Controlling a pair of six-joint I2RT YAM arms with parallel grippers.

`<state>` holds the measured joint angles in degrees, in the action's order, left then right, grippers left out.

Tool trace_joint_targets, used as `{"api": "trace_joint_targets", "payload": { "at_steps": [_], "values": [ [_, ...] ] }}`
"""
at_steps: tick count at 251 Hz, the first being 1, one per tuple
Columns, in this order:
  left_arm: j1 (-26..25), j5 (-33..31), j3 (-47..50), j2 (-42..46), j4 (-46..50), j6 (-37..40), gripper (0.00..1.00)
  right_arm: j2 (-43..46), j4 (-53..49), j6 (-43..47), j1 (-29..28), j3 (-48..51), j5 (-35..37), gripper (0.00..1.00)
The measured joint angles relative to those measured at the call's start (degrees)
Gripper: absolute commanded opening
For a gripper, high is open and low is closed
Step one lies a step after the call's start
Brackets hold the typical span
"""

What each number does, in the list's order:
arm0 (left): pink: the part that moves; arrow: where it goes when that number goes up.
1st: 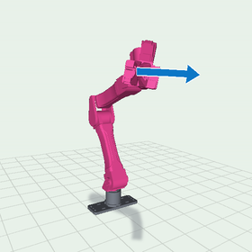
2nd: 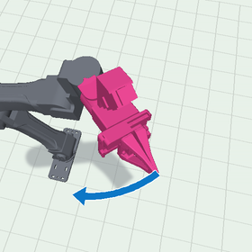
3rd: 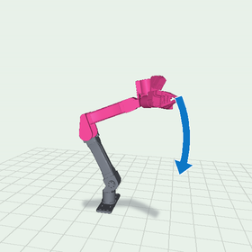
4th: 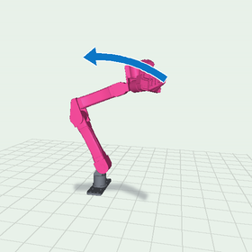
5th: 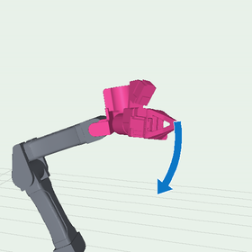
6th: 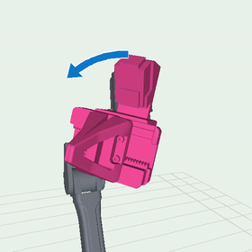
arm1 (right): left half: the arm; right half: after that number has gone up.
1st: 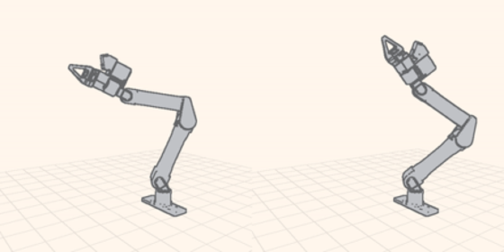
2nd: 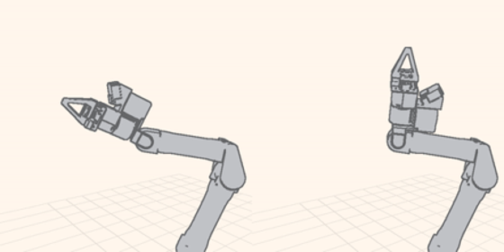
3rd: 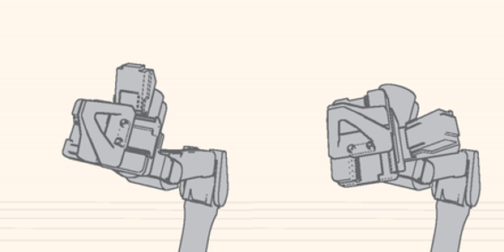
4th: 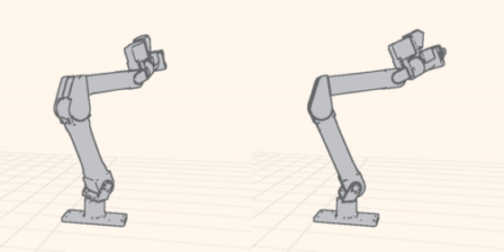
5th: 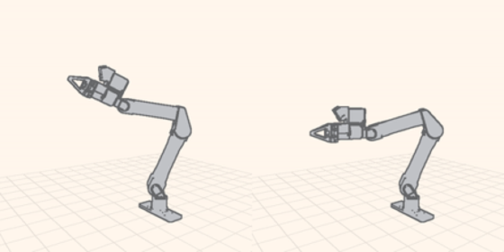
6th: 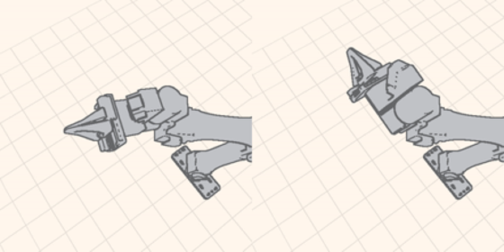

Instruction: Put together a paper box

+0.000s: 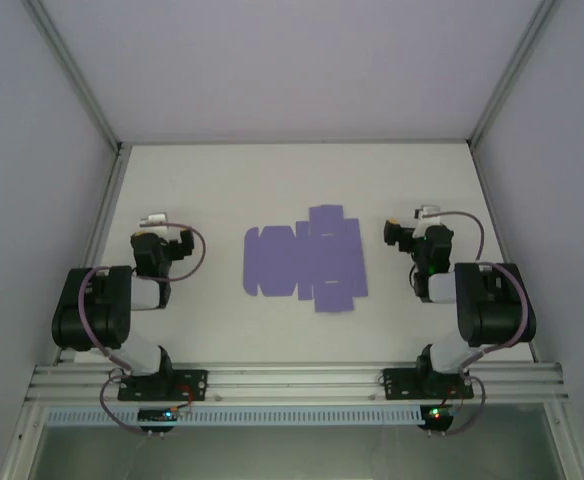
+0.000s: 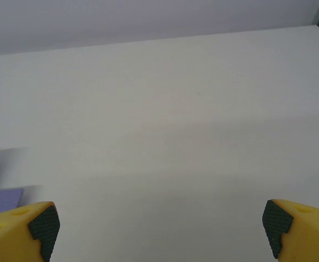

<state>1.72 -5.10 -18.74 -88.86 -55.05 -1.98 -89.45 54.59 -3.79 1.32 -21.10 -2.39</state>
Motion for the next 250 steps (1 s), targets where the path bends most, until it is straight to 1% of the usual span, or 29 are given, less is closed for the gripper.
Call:
{"api": "trace_joint_targets", "payload": {
  "at_steps": [61,228,241,250],
  "values": [
    [0.0,2.8,-0.7,0.0,0.9,0.5,1.00,0.0,-2.9,0.3,0.1,0.0,0.0,0.99],
    [0.0,3.8,-1.2,0.0,1.4,0.7,1.00,0.0,-3.4,0.3,0.1,0.0,0.1,0.98],
    [0.0,3.7,-1.9,0.7,3.8,0.6,0.99,0.8,-4.1,0.3,0.1,0.0,0.7,0.99],
    [0.0,3.3,-3.1,2.1,7.6,0.4,1.00,2.2,-5.8,0.4,0.0,0.0,1.6,0.98]
  ]
}}
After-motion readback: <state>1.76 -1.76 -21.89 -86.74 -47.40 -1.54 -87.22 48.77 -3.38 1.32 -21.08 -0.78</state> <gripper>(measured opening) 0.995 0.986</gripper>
